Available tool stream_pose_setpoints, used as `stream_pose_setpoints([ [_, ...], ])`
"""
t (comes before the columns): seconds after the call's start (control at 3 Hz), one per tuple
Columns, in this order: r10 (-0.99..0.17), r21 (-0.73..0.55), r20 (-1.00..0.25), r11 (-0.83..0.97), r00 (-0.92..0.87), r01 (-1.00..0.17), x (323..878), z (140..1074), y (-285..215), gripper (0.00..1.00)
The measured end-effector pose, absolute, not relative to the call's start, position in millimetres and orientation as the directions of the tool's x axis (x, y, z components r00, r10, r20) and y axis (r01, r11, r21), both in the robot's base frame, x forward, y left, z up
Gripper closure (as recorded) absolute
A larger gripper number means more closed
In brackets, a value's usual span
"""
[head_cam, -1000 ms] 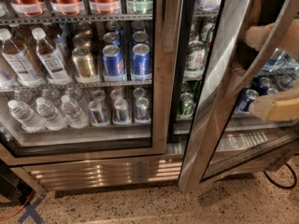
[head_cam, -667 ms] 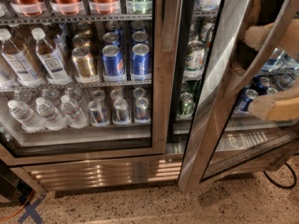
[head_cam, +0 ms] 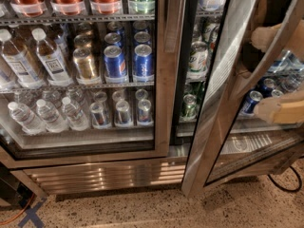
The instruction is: Open right fridge door
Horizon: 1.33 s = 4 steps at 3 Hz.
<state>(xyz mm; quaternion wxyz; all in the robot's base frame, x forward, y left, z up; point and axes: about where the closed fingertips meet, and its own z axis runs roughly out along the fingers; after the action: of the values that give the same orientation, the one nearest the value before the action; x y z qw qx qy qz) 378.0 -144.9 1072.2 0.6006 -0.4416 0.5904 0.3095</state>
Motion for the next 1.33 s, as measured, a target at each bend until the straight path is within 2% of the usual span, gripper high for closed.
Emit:
stream_pose_setpoints([
  [1.0, -0.174, -0.196, -0.976, 0.429, 0.132, -0.882, 370.1, 1071.6, -147.8, 0.0],
  [1.33, -0.138, -0.163, -0.984, 0.463, 0.111, -0.871, 378.9, 1069.1, -146.8, 0.0],
])
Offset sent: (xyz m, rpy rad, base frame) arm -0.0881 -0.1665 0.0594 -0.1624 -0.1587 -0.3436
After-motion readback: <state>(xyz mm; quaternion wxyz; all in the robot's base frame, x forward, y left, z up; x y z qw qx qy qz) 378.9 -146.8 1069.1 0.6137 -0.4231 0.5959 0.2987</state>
